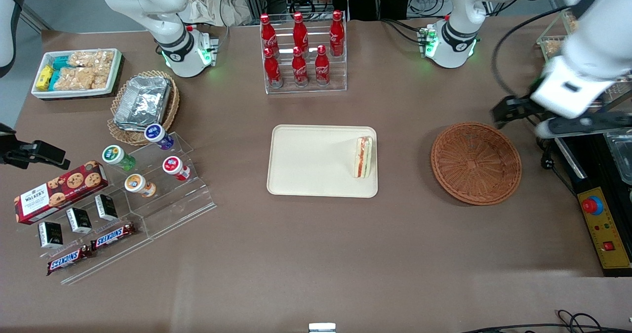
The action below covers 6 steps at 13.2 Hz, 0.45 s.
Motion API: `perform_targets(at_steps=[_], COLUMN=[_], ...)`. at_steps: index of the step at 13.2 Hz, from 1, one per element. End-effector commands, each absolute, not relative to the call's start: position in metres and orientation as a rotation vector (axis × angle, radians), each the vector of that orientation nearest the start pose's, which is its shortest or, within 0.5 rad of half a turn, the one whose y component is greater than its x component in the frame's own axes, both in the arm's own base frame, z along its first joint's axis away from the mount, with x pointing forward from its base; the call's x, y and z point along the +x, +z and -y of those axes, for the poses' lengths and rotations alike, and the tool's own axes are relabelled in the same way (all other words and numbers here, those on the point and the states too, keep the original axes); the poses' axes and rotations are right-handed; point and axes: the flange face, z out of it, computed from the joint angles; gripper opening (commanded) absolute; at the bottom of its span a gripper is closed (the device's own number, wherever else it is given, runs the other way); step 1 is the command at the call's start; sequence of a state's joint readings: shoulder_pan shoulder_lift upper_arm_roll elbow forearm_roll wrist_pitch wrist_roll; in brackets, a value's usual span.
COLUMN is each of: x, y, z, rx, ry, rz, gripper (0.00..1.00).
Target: Place sandwich from basket to tray
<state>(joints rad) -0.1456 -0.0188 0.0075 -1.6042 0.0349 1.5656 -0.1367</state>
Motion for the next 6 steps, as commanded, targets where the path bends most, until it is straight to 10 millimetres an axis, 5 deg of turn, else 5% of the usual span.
perform_targets(at_steps=[1, 4, 6], x=[0.533, 0.538, 0.536], y=[0.615, 0.618, 0.624], z=[0.043, 0.07, 0.066], rx=[-3.132, -3.112, -3.115], ry=[0.07, 0.025, 0.01], rz=[-0.178, -0.227, -0.177], gripper=[1.0, 1.0, 1.0])
